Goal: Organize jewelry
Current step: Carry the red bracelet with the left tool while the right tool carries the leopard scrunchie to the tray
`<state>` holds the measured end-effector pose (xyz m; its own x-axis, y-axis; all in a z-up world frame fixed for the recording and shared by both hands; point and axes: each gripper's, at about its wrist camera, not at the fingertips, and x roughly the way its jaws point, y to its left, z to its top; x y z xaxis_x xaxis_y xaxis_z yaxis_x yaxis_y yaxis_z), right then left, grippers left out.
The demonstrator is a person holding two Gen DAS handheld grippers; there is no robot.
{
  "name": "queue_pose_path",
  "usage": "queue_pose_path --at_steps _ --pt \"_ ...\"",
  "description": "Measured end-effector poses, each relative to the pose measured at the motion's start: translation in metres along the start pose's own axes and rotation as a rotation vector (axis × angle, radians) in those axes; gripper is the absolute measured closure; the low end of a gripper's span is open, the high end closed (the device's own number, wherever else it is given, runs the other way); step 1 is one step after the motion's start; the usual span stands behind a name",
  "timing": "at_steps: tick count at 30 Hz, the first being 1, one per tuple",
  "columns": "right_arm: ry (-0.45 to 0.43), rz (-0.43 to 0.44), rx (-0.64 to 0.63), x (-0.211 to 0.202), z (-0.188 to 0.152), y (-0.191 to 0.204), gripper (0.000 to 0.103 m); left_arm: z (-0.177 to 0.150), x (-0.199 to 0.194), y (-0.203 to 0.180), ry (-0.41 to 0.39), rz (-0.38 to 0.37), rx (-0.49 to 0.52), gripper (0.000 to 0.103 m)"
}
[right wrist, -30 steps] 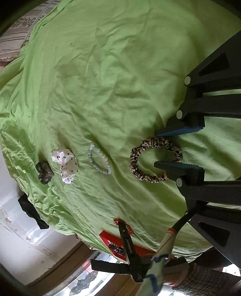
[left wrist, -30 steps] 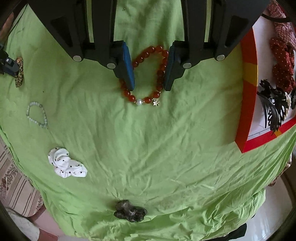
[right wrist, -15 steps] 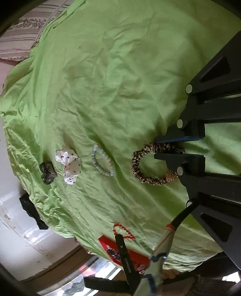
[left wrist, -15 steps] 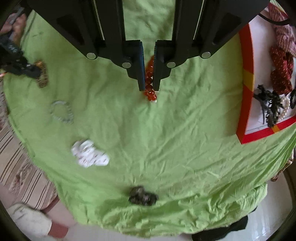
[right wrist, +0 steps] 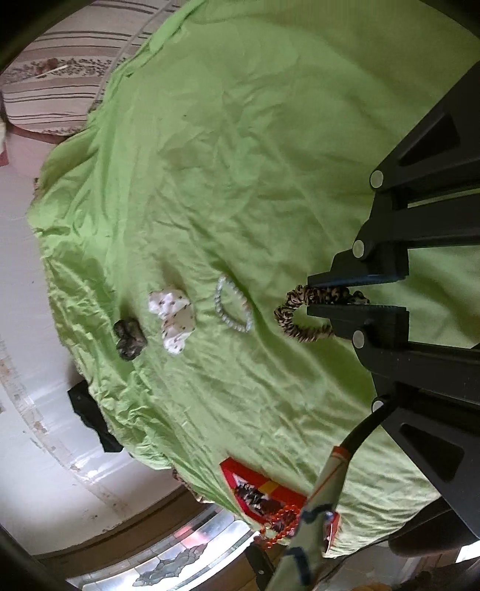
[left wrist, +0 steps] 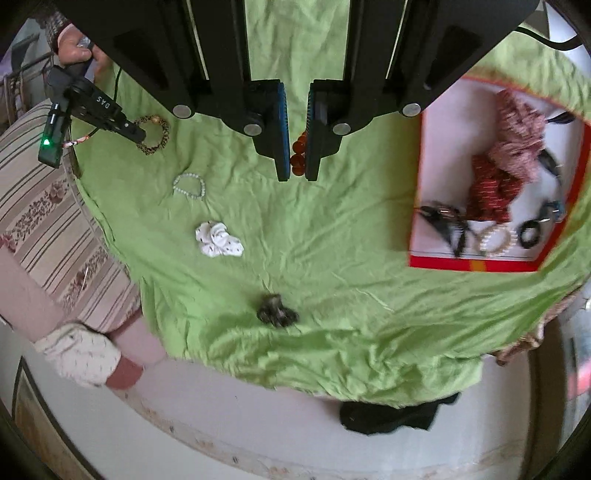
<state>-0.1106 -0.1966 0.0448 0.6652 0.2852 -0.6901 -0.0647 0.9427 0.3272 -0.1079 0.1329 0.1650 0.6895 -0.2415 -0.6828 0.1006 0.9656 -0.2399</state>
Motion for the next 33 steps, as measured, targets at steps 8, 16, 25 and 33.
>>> queue_pose_path --at_steps 8,16,25,33 --pt "-0.01 0.054 -0.036 -0.03 -0.007 0.039 0.094 -0.009 -0.05 0.025 -0.07 0.034 -0.031 0.096" --pt "-0.007 0.094 -0.176 -0.045 -0.004 0.101 0.094 -0.019 -0.084 0.068 -0.117 0.078 -0.109 0.096" --pt "0.021 0.146 -0.321 -0.036 0.004 0.174 0.094 -0.015 -0.125 0.137 -0.151 0.119 -0.187 0.096" --pt "0.073 0.192 -0.411 -0.016 0.007 0.226 0.094 -0.008 -0.122 0.207 -0.101 0.2 -0.242 0.096"
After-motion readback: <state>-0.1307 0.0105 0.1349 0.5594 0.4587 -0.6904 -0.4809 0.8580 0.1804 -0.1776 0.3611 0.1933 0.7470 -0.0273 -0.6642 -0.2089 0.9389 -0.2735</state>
